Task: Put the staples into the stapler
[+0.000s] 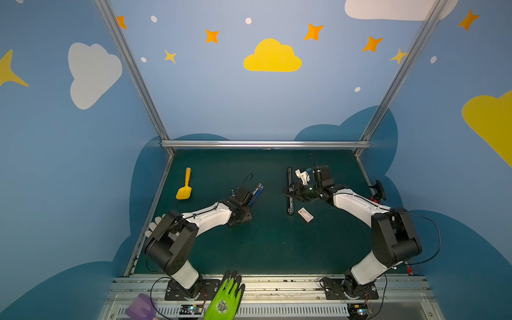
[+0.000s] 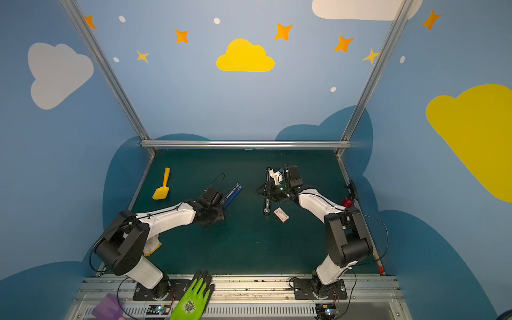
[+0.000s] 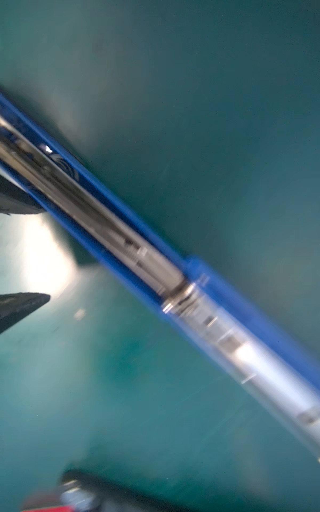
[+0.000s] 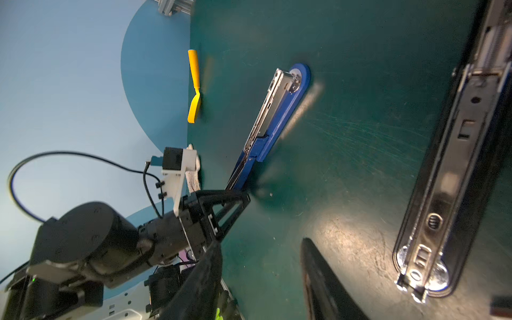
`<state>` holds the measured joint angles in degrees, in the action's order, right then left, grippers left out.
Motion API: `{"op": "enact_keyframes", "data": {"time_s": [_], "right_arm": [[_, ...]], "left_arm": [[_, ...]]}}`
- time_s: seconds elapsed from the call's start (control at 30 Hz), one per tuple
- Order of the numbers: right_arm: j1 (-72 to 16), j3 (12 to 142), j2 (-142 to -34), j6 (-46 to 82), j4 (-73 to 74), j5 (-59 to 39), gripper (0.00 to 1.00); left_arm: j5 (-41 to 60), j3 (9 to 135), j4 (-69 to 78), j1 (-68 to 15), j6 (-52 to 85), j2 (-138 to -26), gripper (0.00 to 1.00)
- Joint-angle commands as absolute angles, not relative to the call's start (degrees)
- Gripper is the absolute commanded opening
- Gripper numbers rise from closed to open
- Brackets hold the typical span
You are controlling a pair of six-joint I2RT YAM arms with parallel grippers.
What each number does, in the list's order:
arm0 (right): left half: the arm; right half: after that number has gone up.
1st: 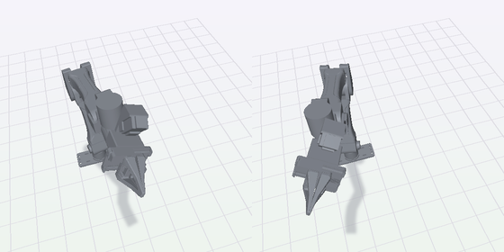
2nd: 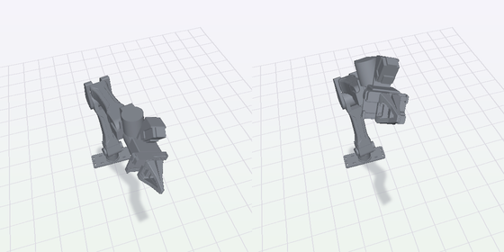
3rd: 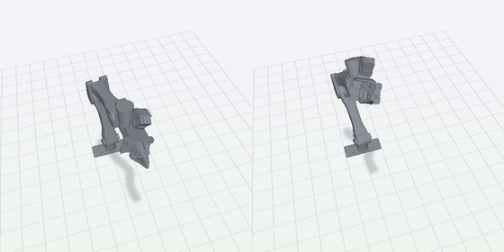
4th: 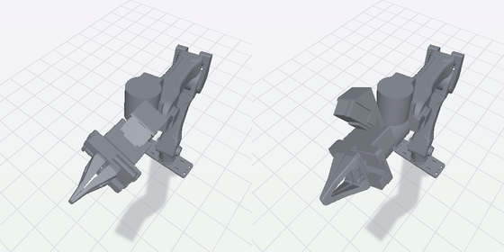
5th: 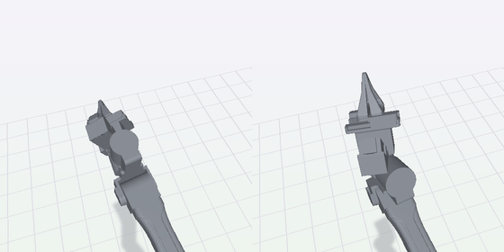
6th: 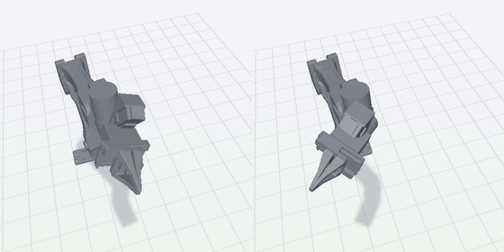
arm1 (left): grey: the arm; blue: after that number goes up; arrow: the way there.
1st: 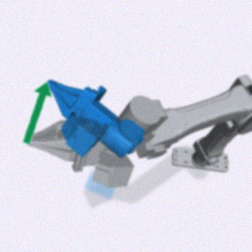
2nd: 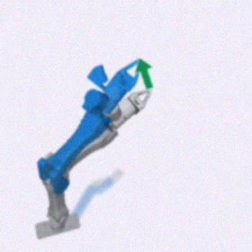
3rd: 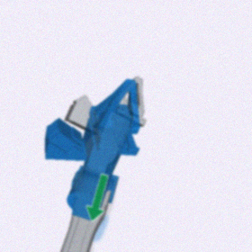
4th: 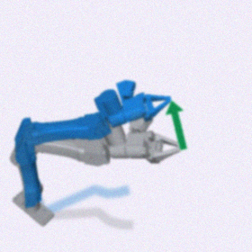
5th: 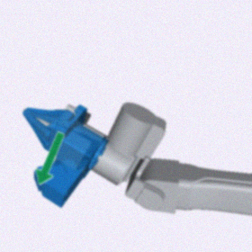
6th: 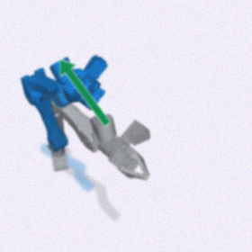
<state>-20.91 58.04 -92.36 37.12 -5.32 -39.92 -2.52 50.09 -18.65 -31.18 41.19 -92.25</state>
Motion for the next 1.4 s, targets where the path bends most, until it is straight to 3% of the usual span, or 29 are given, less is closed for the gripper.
{"op": "enact_keyframes", "data": {"time_s": [0.0,0.27,0.4,0.7,0.97,1.2,1.37], "right_arm": [[-20.3,56.6,-89.9,35.9,-7.1,-39.5,0.47],[-19.5,53.4,-86.7,35.8,-7.6,-39.3,0.47],[-19.2,52.1,-85.3,35.8,-7.8,-39.1,0.47],[-19.0,50.7,-84.1,36.5,-7.2,-39.4,0.48],[-18.9,49.2,-83.8,37.3,-5.5,-40.0,0.48],[-18.3,47.4,-82.1,36.9,-5.8,-39.9,0.48],[-17.2,46.3,-80.8,36.7,-6.2,-40.1,0.48]], "left_arm": [[-6.0,49.9,-19.6,-27.5,40.7,-90.9,0.46],[-4.9,52.7,-15.2,-18.3,36.6,-94.1,0.48],[-1.1,56.0,-13.5,-15.9,36.7,-97.0,0.54],[5.0,57.5,-11.1,-19.4,46.5,-98.0,0.70],[-1.0,67.9,-23.5,-25.2,57.5,-103.6,0.92],[-0.5,81.4,-37.1,-26.1,62.7,-114.8,0.90],[2.0,85.7,-37.9,-27.3,63.8,-119.8,0.84]]}}
